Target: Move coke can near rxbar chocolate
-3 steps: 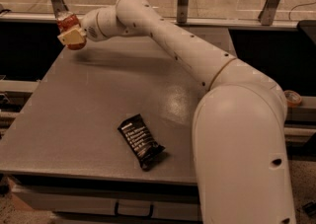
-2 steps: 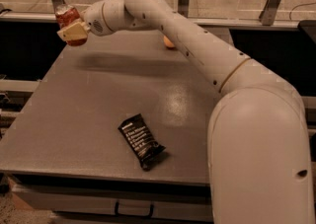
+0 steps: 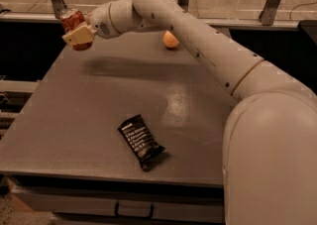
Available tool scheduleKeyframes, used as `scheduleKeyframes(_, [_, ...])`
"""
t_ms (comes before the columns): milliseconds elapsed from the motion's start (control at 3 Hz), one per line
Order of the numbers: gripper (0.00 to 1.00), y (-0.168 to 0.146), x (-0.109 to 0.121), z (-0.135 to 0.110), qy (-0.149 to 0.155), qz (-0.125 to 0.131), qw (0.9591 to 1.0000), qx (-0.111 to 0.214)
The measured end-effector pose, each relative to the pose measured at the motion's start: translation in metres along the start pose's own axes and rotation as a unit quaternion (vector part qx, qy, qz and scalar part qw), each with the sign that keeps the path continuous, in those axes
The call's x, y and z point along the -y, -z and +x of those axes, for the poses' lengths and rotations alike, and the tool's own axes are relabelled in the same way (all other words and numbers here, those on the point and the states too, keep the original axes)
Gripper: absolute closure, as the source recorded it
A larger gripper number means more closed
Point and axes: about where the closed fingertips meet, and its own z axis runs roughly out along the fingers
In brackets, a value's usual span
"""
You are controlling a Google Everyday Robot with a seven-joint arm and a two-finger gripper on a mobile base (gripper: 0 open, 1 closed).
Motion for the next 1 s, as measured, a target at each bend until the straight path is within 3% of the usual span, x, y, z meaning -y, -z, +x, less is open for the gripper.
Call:
scheduleKeyframes(333, [1.0,0.041,-0.031,-0.003,0.01,-0.01,0.9999,0.001])
scheduleKeyframes(1000, [1.0,0.148,-0.097,0.045,-0.012,-0.016,0.9993,-0.031])
